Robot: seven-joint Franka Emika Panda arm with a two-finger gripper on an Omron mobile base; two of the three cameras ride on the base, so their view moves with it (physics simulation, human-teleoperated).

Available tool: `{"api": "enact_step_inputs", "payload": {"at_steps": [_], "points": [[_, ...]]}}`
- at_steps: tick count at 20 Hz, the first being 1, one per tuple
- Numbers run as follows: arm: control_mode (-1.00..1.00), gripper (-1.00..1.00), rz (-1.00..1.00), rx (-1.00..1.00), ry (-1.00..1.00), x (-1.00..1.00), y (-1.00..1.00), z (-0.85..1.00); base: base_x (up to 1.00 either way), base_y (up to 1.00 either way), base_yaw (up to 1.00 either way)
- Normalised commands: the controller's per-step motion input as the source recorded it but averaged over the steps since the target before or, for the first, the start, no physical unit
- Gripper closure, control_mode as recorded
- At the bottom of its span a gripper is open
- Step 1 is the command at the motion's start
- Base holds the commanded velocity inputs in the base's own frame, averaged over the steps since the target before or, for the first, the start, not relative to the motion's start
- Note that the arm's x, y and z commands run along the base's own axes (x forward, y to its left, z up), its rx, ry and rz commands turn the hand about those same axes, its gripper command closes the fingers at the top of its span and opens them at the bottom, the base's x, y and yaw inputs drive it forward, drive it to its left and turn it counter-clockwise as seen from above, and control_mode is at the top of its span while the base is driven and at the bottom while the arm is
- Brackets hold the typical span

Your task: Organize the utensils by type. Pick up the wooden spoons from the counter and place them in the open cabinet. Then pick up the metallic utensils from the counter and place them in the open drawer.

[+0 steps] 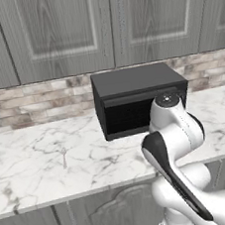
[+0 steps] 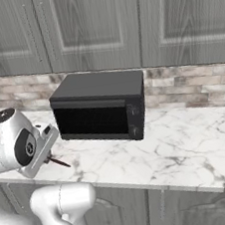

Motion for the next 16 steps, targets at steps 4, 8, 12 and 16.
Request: {"api": "enact_step_inputs", "payload": {"at_steps": [4, 8, 12, 16], "points": [[1.00, 1.00, 0.00, 0.00, -0.06, -0.12, 0.00, 0.00, -0.52, -0.05, -0.01], [1.00, 1.00, 0.00, 0.00, 0.00, 0.00, 0.00, 0.00, -0.46, -0.06, -0.55], [1.00, 1.00, 0.00, 0.00, 0.00, 0.00, 0.00, 0.00, 0.00, 0.03, -1.00], [1.00, 1.00, 0.00, 0.00, 0.00, 0.00, 0.00, 0.00, 0.00, 0.11, -1.00]]}}
